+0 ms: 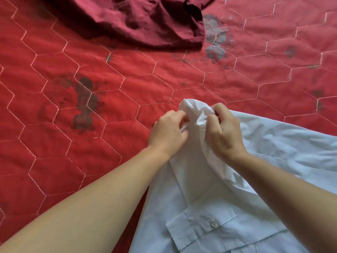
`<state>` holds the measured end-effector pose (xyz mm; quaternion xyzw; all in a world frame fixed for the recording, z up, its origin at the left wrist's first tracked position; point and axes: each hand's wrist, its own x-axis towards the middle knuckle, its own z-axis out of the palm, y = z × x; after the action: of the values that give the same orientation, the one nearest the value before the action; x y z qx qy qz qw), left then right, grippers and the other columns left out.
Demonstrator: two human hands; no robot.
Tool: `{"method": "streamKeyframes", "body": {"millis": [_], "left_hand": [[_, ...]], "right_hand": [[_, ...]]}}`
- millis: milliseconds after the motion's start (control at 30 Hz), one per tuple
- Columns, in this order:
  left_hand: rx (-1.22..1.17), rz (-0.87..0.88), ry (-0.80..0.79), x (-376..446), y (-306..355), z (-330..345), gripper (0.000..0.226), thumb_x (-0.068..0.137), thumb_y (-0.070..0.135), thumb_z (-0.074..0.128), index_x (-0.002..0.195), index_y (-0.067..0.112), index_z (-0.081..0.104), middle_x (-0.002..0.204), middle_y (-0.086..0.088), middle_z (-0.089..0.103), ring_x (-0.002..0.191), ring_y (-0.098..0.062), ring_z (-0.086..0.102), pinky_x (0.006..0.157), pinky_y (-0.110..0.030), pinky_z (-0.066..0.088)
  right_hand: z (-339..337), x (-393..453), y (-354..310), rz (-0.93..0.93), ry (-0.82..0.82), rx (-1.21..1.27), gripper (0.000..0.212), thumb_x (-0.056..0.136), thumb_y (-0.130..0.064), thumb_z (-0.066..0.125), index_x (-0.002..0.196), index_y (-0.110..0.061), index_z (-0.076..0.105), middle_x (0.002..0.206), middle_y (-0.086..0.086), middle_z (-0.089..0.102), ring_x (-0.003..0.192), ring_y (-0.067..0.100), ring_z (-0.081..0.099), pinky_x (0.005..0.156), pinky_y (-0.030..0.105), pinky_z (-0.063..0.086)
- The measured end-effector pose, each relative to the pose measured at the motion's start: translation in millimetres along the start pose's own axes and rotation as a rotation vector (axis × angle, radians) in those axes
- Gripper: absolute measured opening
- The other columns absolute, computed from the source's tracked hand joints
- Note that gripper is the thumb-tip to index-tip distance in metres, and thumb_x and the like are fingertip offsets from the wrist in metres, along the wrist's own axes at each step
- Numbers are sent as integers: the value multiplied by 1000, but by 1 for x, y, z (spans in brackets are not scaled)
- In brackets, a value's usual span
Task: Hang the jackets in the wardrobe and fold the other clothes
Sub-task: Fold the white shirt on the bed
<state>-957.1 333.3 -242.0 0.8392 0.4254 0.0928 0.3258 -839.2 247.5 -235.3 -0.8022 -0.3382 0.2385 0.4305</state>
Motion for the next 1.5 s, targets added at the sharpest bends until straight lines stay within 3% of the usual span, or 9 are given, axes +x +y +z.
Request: {"method": "streamKeyframes", "body": {"millis": [167,300,367,467,600,733,900,1233,1500], "left_hand": [[-349,-344,-226,5,-2,12,29,88,17,61,60,21,55,62,10,60,61,-11,53,54,-18,42],[-1066,-774,-193,20,-4,0,41,97,43,49,82,10,70,77,-9,67,75,-24,63,72,-34,49],[-855,-656,-253,26,-6,-2,55,91,61,47,86,12,71,77,-3,68,71,-18,63,72,-33,50],[-361,-383,-120,33,-3,5,49,92,40,59,51,16,44,46,8,42,49,-13,39,52,-31,32],[-154,-325,48,50,-9,10,46,90,36,60,54,12,45,50,1,44,58,-25,43,55,-32,30],[154,-169,65,56,-10,14,23,90,43,57,96,21,55,99,-1,59,87,-28,55,72,-35,39],[382,330,20,38,-27,25,43,99,34,43,140,27,49,154,1,36,142,-21,31,109,-43,20],[539,190,-152,33,-33,32,51,103,37,27,153,33,19,164,1,4,150,-20,-2,117,-51,-5],[710,381,-283,-67,10,47,60,94,23,41,151,28,24,162,1,13,150,-23,-3,113,-54,-16]], "right_hand": [[10,-9,-3,-211,-184,-180,7,80,-22,45,77,-19,40,75,-6,42,69,12,38,62,33,34],[17,-14,5,-239,-359,-381,21,86,-30,52,107,-25,51,97,-8,50,76,20,54,63,37,47],[21,-14,7,-266,-421,-460,29,87,-32,52,115,-24,50,103,-6,51,80,22,57,63,37,47],[21,-9,8,-295,-455,-438,25,87,-30,53,110,-21,51,97,-6,48,77,22,55,61,34,40],[14,-2,16,-309,-338,-482,37,85,-27,56,122,-24,56,109,-2,55,88,22,57,68,33,44],[14,-11,34,-323,-379,-828,66,89,-55,49,148,-28,35,154,9,32,138,32,31,105,46,29],[13,-14,53,-381,-447,-886,78,88,-69,25,153,-26,23,160,8,22,147,33,17,117,50,10],[8,-29,62,-421,-462,-913,79,89,-68,24,155,-26,16,161,6,19,149,29,13,119,49,6],[-60,-107,67,-454,-252,-768,49,91,-44,47,129,-15,59,135,12,55,129,32,48,111,52,25]]}}
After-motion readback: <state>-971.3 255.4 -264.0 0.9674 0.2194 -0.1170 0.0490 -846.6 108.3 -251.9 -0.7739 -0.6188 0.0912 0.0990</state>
